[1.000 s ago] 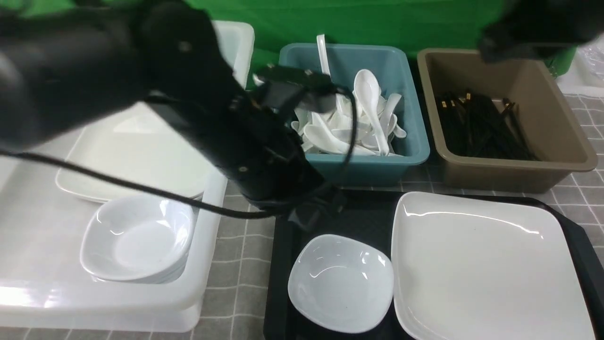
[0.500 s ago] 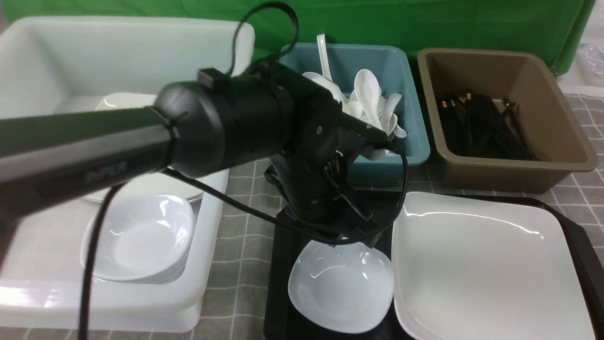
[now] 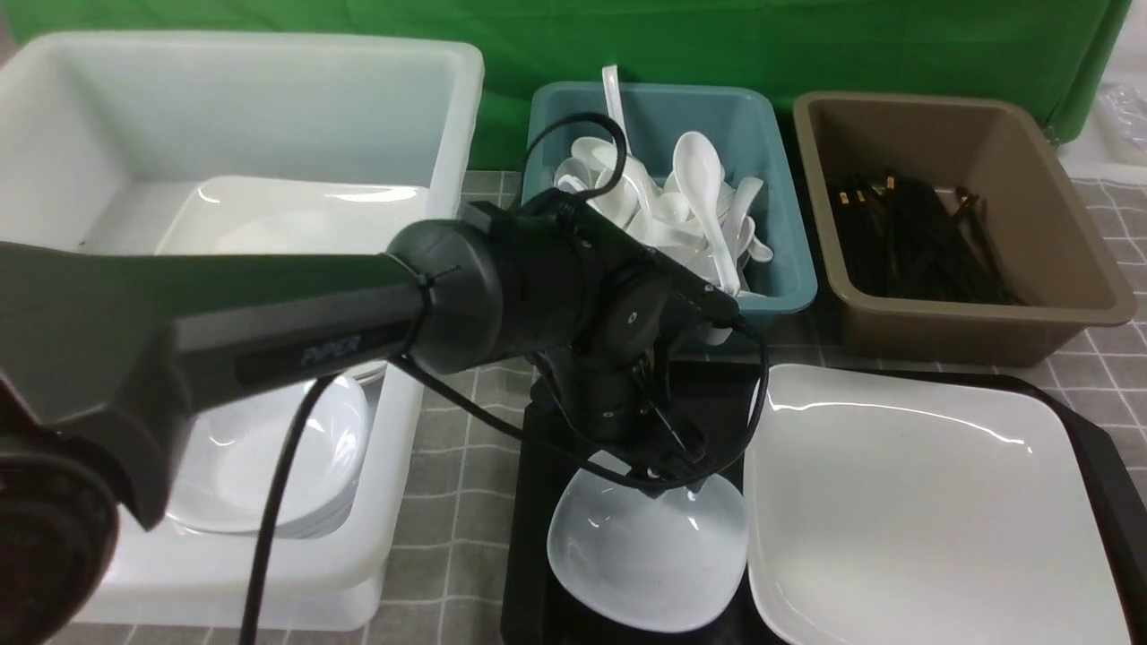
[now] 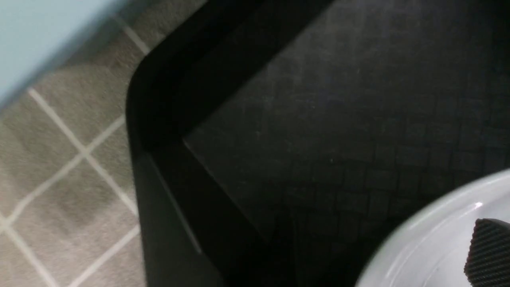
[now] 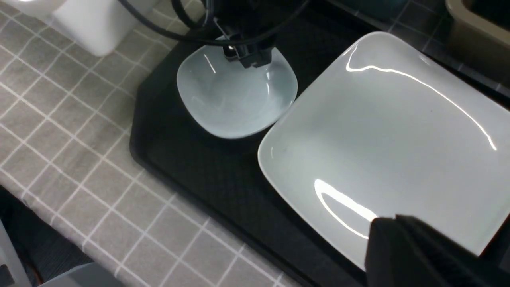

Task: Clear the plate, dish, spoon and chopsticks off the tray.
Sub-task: Use the left arm to grab a small plate from the dinner plate

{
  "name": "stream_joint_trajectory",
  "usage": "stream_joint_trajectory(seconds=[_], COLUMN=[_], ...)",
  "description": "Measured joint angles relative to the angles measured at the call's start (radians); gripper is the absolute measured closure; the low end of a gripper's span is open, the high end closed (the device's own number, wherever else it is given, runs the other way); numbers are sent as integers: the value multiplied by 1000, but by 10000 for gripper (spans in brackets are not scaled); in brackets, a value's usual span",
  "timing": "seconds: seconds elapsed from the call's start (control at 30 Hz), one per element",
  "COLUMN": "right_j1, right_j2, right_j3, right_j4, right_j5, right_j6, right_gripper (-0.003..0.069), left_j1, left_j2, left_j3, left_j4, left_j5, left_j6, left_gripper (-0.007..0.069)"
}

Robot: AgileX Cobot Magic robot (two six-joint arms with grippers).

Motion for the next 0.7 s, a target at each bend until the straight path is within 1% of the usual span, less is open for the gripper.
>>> stream_joint_trajectory(seconds=[0.33, 0.4, 0.43, 0.47, 0.53, 0.63, 0.7], right_j1=[0, 0, 0, 0, 0, 0, 0], right_j2=[0, 0, 0, 0, 0, 0, 0], right_j3=[0, 0, 0, 0, 0, 0, 0], right_j4=[2, 2, 2, 2, 2, 3, 3], right_j5=[-7, -9, -10, -10, -18, -34, -43], right_j6=[0, 0, 0, 0, -3, -3, -4], right_gripper=[640, 640, 640, 640, 640, 640, 640], left_j1=[0, 0, 0, 0, 0, 3, 3], left_j2=[32, 35, 36, 36, 39, 29, 16], left_j3=[-1, -3, -6, -6, -11, -11, -11], left_j4=[-68, -73, -78, -78, -82, -89, -92], left_j5=[16, 21, 27, 27, 64, 133, 150], left_j6=[-6, -9, -16, -16, -47, -58, -69], left_gripper=[65, 78, 100, 100, 211, 370, 394])
